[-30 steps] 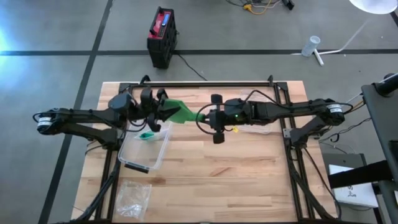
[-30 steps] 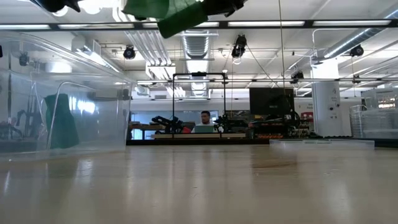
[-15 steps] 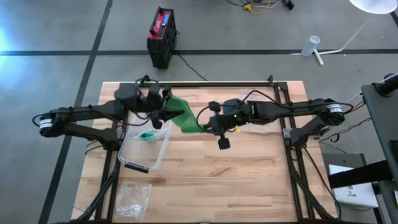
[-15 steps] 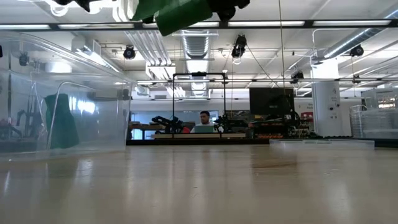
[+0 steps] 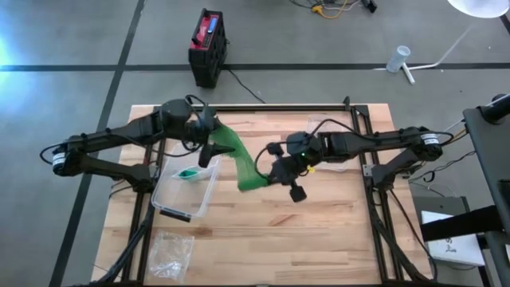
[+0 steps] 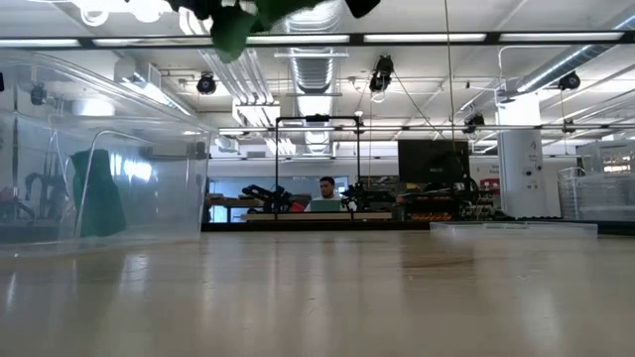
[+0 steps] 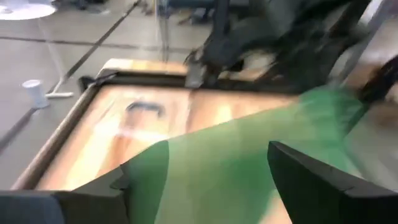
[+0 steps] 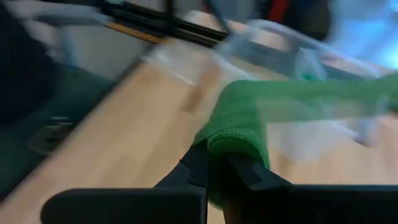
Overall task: Roll bandage
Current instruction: Roll the dark green bandage
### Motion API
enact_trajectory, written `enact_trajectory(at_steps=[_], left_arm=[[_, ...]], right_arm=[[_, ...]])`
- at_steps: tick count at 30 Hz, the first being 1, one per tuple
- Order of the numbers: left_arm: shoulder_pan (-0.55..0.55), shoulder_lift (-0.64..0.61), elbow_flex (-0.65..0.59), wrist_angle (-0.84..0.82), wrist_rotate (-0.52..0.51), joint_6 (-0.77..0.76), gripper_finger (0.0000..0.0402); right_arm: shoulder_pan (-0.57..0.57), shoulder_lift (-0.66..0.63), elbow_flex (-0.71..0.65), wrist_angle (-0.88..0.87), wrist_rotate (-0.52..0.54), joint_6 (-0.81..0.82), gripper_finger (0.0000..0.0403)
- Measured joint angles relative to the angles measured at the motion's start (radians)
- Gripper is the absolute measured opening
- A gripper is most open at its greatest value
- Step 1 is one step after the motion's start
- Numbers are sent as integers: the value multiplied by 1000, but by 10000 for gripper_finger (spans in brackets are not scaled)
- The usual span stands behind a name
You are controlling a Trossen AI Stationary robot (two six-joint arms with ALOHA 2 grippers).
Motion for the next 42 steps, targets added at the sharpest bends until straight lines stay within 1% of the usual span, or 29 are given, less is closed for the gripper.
enact_trajectory(at_steps=[2, 4, 5, 9, 12, 14, 16, 19, 21, 26, 28, 32, 35, 38, 42], left_arm=[[11, 7, 18, -66, -47, 67, 271], [19, 20, 38, -121, -59, 120, 281], [21, 27, 46, -141, -58, 141, 287], [26, 54, 67, -176, -34, 197, 312], [27, 56, 67, -192, 2, 226, 327], [25, 49, 60, -198, 9, 238, 332], [22, 33, 46, -220, 14, 240, 333], [21, 3, 11, -201, 26, 239, 328], [20, -14, -19, -155, 35, 236, 323], [20, -63, -133, 23, 134, 196, 309], [18, -89, -182, 101, 156, 170, 305], [13, -119, -296, 305, 135, 139, 296], [13, -130, -359, 427, 86, 151, 289], [13, -139, -394, 435, 79, 164, 281], [13, -155, -415, 432, 81, 142, 271]], right_arm=[[9, 0, 2, -6, -94, -1, 8], [16, 0, 2, -1, -145, -2, 8], [19, 0, 3, 0, -146, -1, 8], [22, 1, 3, 8, -128, 16, 8], [22, 1, 3, 9, -125, 43, 8], [17, 1, 4, 10, -123, 45, 8], [16, -6, 4, 11, -83, 42, 8], [17, -34, 4, 37, 27, 33, 8], [19, -51, 6, 90, 75, 25, 8], [24, -67, 5, 218, 100, -9, 8], [24, -70, 5, 280, 136, -20, 8], [24, -69, 5, 351, 200, -44, 8], [23, -69, 5, 408, 205, -52, 8], [24, -76, 4, 427, 238, -66, 8], [23, -96, 4, 408, 340, -109, 8]])
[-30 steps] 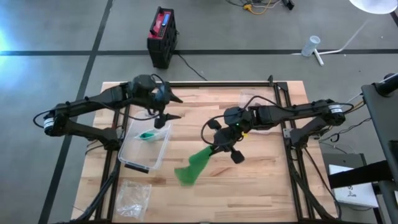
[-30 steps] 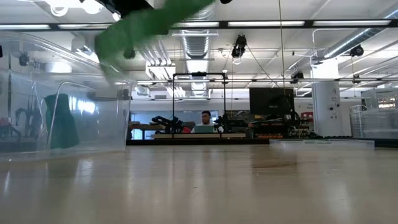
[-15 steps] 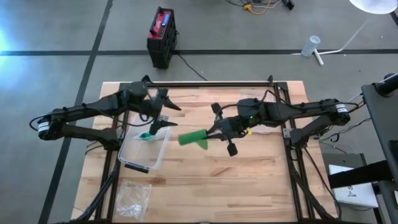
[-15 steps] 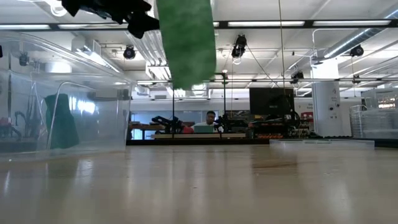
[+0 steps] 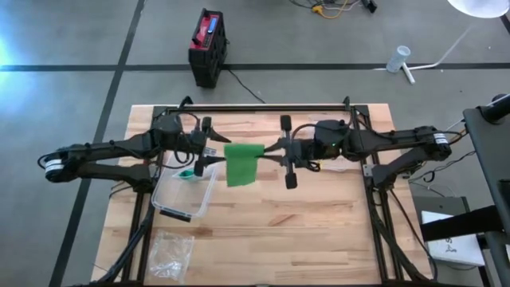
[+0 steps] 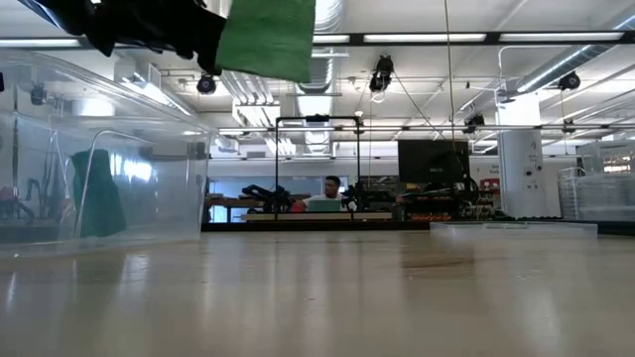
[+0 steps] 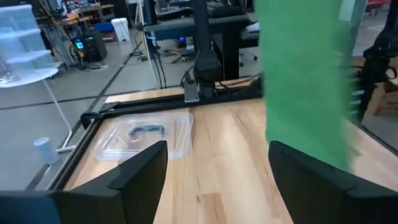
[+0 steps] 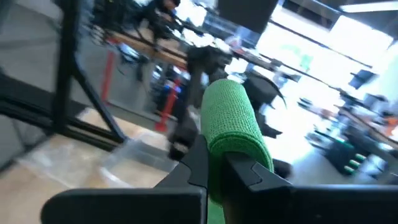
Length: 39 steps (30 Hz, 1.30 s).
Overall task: Roll bandage
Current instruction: Roll the dark green bandage
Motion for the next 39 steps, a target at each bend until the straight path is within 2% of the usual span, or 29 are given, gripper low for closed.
enact_trajectory(at_steps=[3, 8, 14, 19, 22, 25, 27, 29, 32, 33, 39], left_arm=[[0, -8, -8, -1, 30, -5, 266], [-1, -4, -6, 4, 51, -15, 263], [-11, 31, -16, 125, 54, -93, 281], [-21, 94, -13, 196, 135, -141, 295], [-22, 127, -8, 241, 137, -191, 289], [-25, 152, -7, 281, 125, -214, 256], [-37, 172, -6, 300, 125, -224, 213], [-54, 187, -6, 304, 125, -227, 154], [-80, 201, -6, 335, 124, -229, 45], [-89, 206, -6, 353, 123, -235, 23], [-147, 227, -6, 399, 97, -249, 3]], right_arm=[[0, -6, 0, -8, 43, -27, 8], [0, -16, 0, -15, 42, -38, 8], [0, -12, 0, -7, 43, -51, 8], [0, -11, 0, -8, 88, -60, 8], [0, -11, 0, -10, 97, -61, 8], [0, -11, 0, -10, 96, -60, 8], [0, -11, 0, -10, 99, -60, 8], [0, -11, 0, -10, 119, -60, 8], [0, -11, 0, -6, 149, -59, 8], [0, -11, 0, -6, 149, -59, 8], [-4, -11, 0, -2, 236, -56, 8]])
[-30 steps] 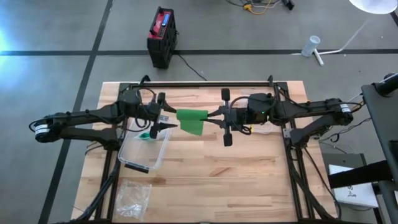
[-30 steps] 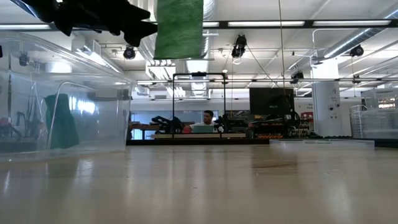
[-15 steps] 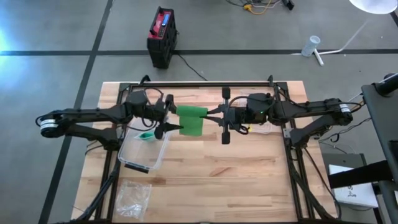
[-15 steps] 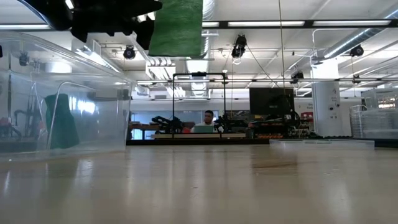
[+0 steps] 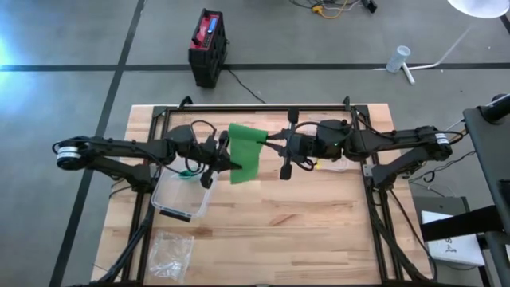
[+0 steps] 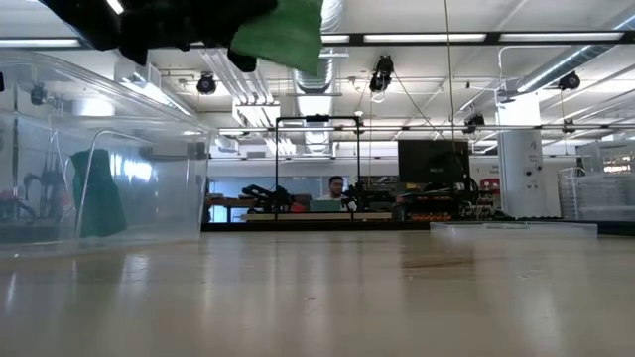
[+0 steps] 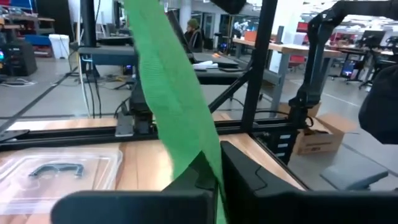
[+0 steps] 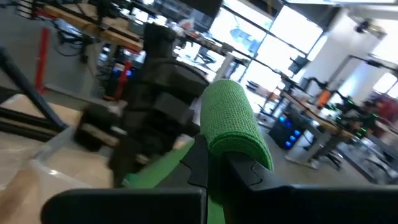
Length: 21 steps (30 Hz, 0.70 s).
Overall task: Roll bandage
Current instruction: Roll the dark green bandage
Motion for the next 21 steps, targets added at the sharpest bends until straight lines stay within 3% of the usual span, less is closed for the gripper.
enact_trajectory(at_steps=[8, 21], left_arm=[[-84, -3, 0, 48, -41, -1, 1], [-131, -12, 0, 397, -28, -193, 0]], right_arm=[[-34, 0, -42, 34, 61, 5, 8], [-62, 79, -107, 41, 25, 77, 8]])
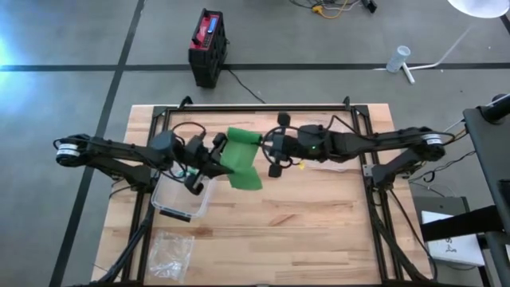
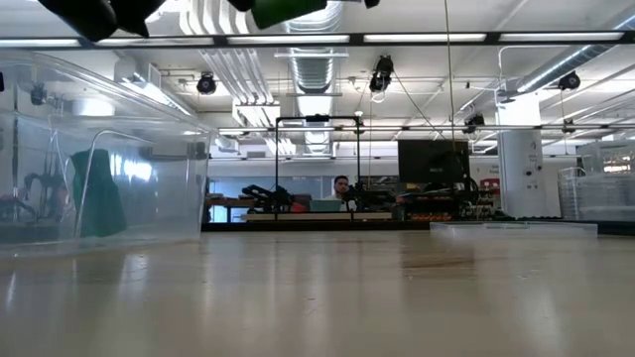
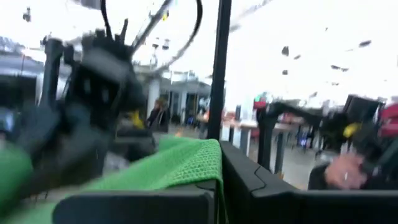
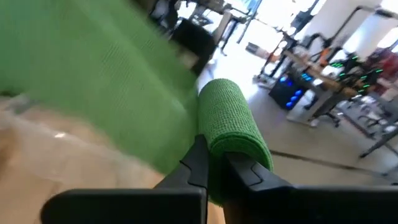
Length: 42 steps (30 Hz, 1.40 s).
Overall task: Roll bandage
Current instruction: Roll the dark green bandage
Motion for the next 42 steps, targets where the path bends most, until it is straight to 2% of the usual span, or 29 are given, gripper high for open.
enact_trajectory(at_steps=[2, 10, 12, 19, 26, 31, 34, 38, 40, 42], left_arm=[[4, -8, 0, 35, -17, -30, 0], [35, -10, 0, 81, -278, -52, 0], [53, -6, 0, 74, -290, -69, 0], [79, -30, 0, 58, -285, -61, 0], [97, -40, 0, -32, -384, -42, 0], [115, -42, 0, -92, -384, -38, 3], [116, -42, 0, -165, -382, 3, 23], [117, -43, 0, -263, -380, 39, 73], [117, -43, 0, -305, -337, 53, 101], [118, -43, 0, -340, -248, 62, 130]], right_arm=[[0, 2, -6, -23, -39, 19, 8], [3, 18, -22, -76, -252, 136, 8], [10, 30, -24, -87, -297, 148, 8], [36, 26, -27, -120, -297, 144, 8], [72, 24, -28, -118, -358, 127, 8], [114, 19, -28, -120, -375, 90, 8], [124, 17, -25, -117, -380, 80, 8], [136, 14, -12, -122, -390, 78, 8], [139, 7, -9, -121, -390, 78, 8], [142, 2, -6, -118, -391, 80, 8]])
